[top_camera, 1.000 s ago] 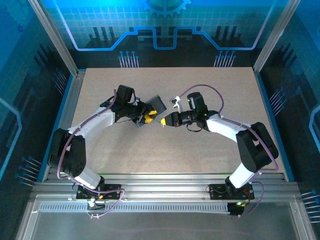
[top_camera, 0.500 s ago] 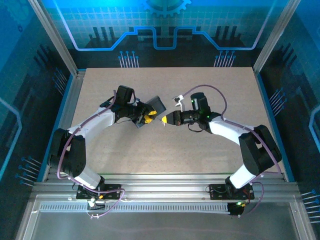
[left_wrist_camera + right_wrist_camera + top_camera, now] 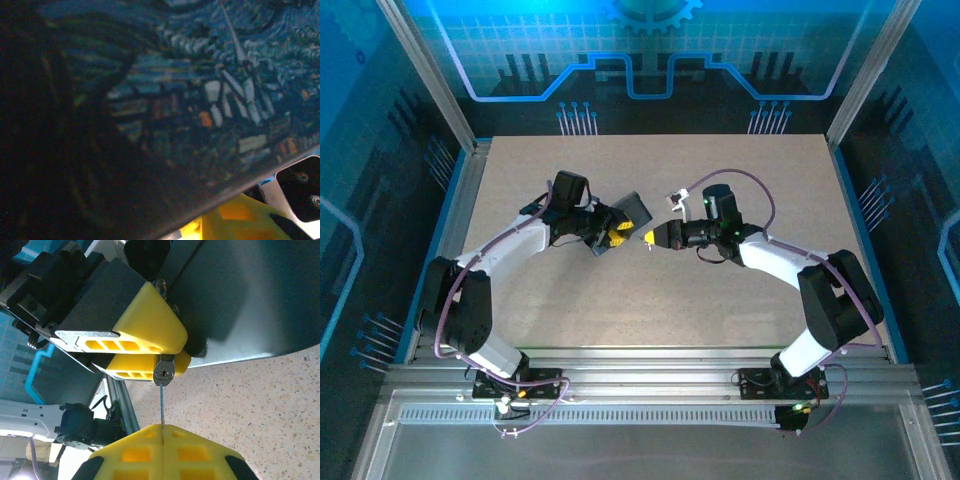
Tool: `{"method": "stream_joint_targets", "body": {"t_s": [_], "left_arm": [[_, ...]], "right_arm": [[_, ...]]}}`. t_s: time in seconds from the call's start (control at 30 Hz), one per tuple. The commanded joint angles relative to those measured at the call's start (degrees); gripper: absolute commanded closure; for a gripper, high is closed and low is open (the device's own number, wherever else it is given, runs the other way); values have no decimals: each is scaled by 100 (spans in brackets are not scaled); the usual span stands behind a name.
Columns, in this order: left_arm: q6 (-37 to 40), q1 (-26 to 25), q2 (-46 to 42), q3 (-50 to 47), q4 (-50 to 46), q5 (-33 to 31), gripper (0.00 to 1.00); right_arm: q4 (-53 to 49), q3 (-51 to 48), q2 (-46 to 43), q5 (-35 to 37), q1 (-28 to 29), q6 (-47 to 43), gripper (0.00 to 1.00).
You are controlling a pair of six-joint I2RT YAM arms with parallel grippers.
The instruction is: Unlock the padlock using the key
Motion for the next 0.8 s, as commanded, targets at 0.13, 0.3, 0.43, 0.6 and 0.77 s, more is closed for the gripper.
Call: {"method": "stream_joint_targets", "body": {"t_s": [0.13, 0.3, 0.43, 0.6, 0.77], "left_arm": [[-20, 24, -147, -12, 353, 201, 90], [-43, 24, -159, -17, 387, 210, 90], [-41, 25, -160, -30, 415, 223, 90], [-31, 25, -170, -63, 434, 250, 90], [-9, 33, -177, -69, 407, 248, 90]], "right_arm": [[271, 115, 102, -95, 75, -2, 100], [252, 186, 169, -116, 103, -6, 100], [334, 199, 223, -127, 117, 42, 100], [563, 168, 267, -150, 120, 183, 100], [654, 101, 250, -191, 109, 227, 100]]}}
